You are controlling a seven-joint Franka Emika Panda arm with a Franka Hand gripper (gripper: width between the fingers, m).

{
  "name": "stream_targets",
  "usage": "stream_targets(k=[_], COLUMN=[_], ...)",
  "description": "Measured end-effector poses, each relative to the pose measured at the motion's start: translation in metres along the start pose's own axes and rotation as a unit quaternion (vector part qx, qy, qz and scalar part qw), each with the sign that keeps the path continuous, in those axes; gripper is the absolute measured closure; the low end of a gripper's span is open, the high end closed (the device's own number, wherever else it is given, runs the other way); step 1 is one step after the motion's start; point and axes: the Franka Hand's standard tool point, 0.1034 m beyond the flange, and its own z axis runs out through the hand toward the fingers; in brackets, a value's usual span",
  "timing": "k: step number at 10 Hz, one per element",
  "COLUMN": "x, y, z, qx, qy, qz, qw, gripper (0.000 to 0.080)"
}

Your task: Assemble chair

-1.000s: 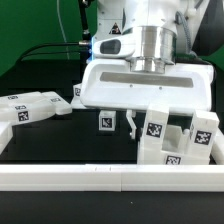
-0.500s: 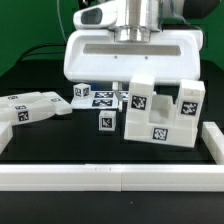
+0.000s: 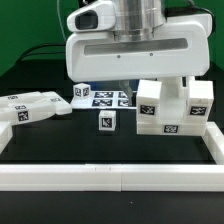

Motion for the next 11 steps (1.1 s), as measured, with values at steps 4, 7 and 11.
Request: stream_targets(k=[4, 7, 11], x=[-0.003, 0.003, 0.002], y=[-0.005, -0.016, -0.012], z=[-0.007, -0.003, -0.001], qx=[-0.003, -0.013, -0.013], qy=[-0.063, -0.116, -0.119], qz=[-0.004, 0.005, 0.008], qw=[0.998, 0.993, 0.993], gripper=[0.0771, 0.0771, 0.0771])
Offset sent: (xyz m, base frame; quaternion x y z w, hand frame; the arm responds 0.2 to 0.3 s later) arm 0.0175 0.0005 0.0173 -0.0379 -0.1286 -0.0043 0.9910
